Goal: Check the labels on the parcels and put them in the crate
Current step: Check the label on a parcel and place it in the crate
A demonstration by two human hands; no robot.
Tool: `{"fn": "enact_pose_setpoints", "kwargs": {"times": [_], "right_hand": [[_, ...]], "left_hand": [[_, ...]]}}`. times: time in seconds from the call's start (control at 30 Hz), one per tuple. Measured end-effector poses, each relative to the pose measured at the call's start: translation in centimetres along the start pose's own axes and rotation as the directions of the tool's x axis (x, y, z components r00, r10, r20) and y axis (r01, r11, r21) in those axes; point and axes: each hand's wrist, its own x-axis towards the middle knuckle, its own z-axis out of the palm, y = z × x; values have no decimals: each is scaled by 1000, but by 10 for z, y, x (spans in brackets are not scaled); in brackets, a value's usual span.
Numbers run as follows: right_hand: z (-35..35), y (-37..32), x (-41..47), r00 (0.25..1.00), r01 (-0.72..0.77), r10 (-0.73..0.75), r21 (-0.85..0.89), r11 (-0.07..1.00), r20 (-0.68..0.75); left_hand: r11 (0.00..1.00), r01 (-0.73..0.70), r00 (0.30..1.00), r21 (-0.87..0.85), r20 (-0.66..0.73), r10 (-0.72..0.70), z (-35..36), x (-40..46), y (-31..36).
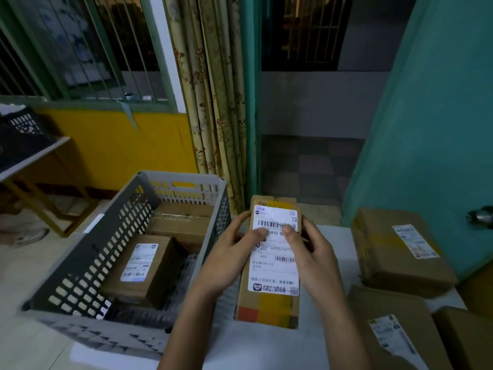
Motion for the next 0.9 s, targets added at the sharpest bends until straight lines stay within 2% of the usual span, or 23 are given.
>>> {"fn": "enact_pose_setpoints", "kwargs": {"times": [0.13,0.3,0.37,0.5,0.57,0.8,0.9], "right_hand": [[32,1,4,1000,-10,11,21,1000,-30],[95,-3,16,997,-59,65,125,990,-47],[120,-4,19,997,-73,76,167,983,-9],[171,-6,22,991,-79,55,204,976,118],[194,-2,22,991,-68,46,185,980,123],[249,12,30,997,-77,82,231,970,-13],[263,18,32,992,-123,123,177,976,14]], "left_hand": [[1000,-15,1000,8,11,15,-28,3,2],[998,2,999,-65,38,0,-88,9,-2],[995,4,998,-104,68,3,-113,9,-3],[979,-33,999,-199,-22,30,-156,14,-4],[972,-8,1000,-233,-25,2,-175,17,-6],[999,13,991,-45,132,-7,-242,20,-24],[999,32,995,-26,99,-29,-254,19,-36]]}}
